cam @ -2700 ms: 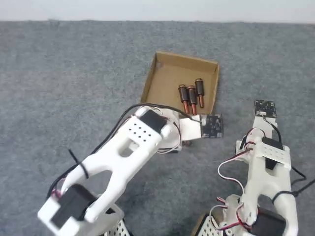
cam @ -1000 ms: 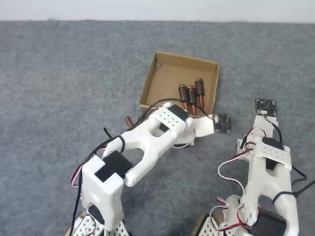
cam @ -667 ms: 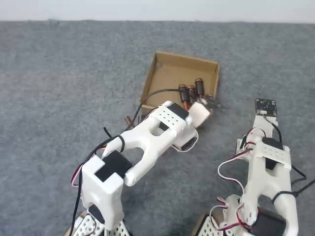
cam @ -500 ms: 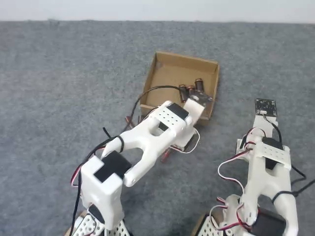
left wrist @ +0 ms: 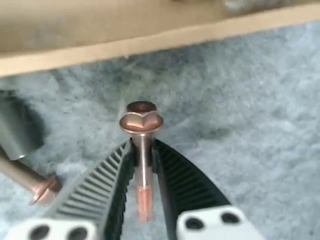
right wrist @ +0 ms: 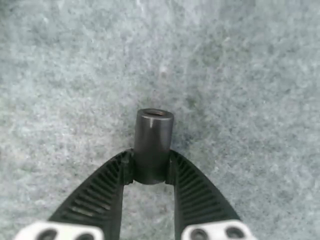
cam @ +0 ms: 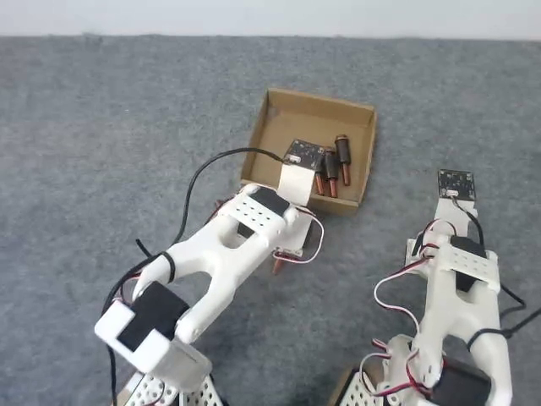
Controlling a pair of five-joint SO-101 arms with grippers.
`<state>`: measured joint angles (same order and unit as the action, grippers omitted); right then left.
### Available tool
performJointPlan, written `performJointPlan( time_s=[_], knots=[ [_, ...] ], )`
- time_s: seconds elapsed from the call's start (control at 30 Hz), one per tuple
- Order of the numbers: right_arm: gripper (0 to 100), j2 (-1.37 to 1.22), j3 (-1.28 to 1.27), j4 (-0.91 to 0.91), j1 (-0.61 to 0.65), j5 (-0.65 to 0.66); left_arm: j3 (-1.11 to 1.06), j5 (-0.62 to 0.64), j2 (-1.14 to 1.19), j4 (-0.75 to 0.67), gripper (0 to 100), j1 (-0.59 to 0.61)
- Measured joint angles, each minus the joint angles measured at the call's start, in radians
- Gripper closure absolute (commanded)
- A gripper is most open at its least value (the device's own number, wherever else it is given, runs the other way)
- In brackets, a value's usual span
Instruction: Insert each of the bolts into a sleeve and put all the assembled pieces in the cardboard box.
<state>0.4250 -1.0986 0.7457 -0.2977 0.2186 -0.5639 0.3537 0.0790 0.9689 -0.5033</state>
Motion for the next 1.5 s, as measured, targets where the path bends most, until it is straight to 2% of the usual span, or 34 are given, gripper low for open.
performJointPlan(
  time_s=[0.17, 0.37, 0.57, 1.07, 1.4, 1.5],
  knots=[
    [99.1, 0.0, 0.0, 0.0, 0.0, 0.0, 0.003, 0.008, 0.011, -0.006, 97, 0.034],
    [99.1, 0.0, 0.0, 0.0, 0.0, 0.0, 0.003, 0.009, 0.026, -0.005, 86, 0.048],
    [99.1, 0.0, 0.0, 0.0, 0.0, 0.0, 0.052, 0.015, 0.026, 0.04, 89, 0.055],
    [99.1, 0.0, 0.0, 0.0, 0.0, 0.0, 0.077, 0.015, 0.08, 0.028, 89, 0.084],
    [99.1, 0.0, 0.0, 0.0, 0.0, 0.0, 0.307, 0.015, 0.292, 0.144, 89, 0.083],
    [99.1, 0.0, 0.0, 0.0, 0.0, 0.0, 0.354, 0.015, 0.321, 0.183, 95, 0.083]
  ],
)
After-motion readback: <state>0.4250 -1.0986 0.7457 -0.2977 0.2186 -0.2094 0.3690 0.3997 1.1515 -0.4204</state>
